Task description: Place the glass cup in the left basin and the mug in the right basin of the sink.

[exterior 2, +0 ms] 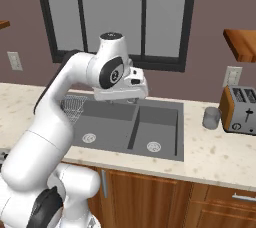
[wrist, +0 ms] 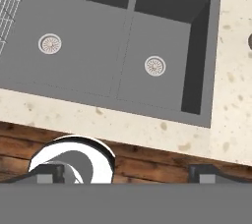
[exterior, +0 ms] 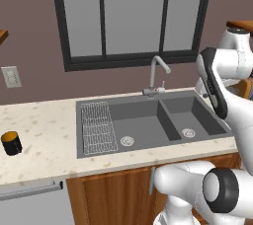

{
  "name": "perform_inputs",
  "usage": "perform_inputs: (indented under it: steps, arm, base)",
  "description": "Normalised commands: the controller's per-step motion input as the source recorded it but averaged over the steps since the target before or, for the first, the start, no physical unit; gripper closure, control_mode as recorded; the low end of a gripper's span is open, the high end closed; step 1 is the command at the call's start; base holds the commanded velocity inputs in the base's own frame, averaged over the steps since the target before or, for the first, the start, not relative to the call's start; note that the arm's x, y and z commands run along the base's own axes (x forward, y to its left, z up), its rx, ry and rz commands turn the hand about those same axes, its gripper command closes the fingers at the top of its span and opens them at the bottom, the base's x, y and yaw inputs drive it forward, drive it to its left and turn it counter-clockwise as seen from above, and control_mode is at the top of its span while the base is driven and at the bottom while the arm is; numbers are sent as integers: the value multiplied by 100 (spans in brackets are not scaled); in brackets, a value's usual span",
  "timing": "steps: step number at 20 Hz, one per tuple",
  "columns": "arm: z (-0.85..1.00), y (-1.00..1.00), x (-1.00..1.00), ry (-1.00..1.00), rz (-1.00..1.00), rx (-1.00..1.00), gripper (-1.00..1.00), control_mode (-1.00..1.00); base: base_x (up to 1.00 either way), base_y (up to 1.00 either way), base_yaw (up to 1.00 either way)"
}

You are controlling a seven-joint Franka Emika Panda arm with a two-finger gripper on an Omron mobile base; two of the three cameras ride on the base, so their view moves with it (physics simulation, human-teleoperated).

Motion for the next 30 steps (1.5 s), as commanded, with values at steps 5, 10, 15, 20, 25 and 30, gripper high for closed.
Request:
perform_inputs:
  steps: [5,10,15,20,25,30]
  arm:
    - [-13,-41,27,18,0,-6,-100,-100]
    - [-11,-42,23,17,0,-1,-100,-100]
    - [-12,-41,18,8,0,0,-100,-100]
    - [-17,-39,24,2,0,0,-100,-100]
    - [-23,-36,23,0,0,0,-100,-100]
    - [-21,-35,33,0,1,0,-100,-100]
  base:
    - [0,0,0]
    - [0,0,0]
    - [0,0,0]
    - [0,0,0]
    - [0,0,0]
    - [0,0,0]
